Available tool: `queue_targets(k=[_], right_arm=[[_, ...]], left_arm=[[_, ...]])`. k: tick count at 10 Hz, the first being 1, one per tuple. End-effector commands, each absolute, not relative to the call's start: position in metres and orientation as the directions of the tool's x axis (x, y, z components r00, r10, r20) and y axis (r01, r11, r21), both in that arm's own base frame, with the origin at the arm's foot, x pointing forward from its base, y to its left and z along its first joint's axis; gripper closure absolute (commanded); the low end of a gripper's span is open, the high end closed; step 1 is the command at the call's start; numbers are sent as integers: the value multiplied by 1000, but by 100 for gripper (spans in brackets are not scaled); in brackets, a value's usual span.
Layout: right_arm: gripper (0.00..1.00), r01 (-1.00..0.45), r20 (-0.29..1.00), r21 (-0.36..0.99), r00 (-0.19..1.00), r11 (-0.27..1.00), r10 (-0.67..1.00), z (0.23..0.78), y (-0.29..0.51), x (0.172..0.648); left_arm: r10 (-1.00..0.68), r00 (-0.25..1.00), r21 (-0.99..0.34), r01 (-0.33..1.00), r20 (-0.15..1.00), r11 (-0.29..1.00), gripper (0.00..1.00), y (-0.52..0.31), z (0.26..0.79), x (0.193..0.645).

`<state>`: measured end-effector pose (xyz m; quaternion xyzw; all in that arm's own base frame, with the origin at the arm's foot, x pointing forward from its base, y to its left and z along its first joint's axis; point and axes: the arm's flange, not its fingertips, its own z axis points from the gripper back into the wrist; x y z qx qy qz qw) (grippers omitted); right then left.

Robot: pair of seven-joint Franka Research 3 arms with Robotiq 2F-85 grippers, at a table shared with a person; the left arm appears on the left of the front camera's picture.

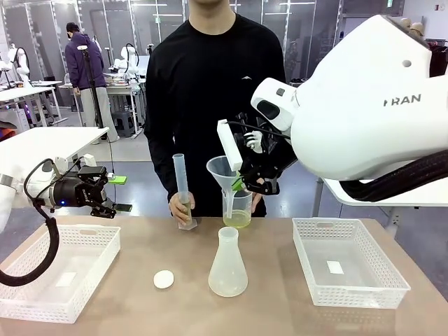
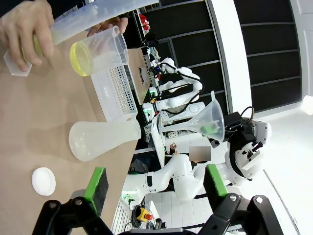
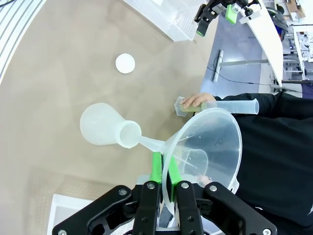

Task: Prepare the solutions needed for the experiment.
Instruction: Pick up the Plastic Funnel and insert it into the Big flask.

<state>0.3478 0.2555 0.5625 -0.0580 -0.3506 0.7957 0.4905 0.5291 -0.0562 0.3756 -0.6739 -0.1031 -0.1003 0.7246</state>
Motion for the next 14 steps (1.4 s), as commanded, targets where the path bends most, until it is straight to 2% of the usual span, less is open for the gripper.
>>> queue_targets(k=[1,7,14], right_arm=[[95,-723,270,-631,-545,-282,794,546,253,352],[95,-741,334,-620,-546,-258,768,515,250,367],[95,-777,329,-584,-492,-236,806,480,243,386]], left_arm=[[-13,958,-957,286,285,59,0,-56,377,528],[-13,958,-957,286,285,59,0,-56,377,528],[-13,958,-957,286,285,59,0,-56,377,528]])
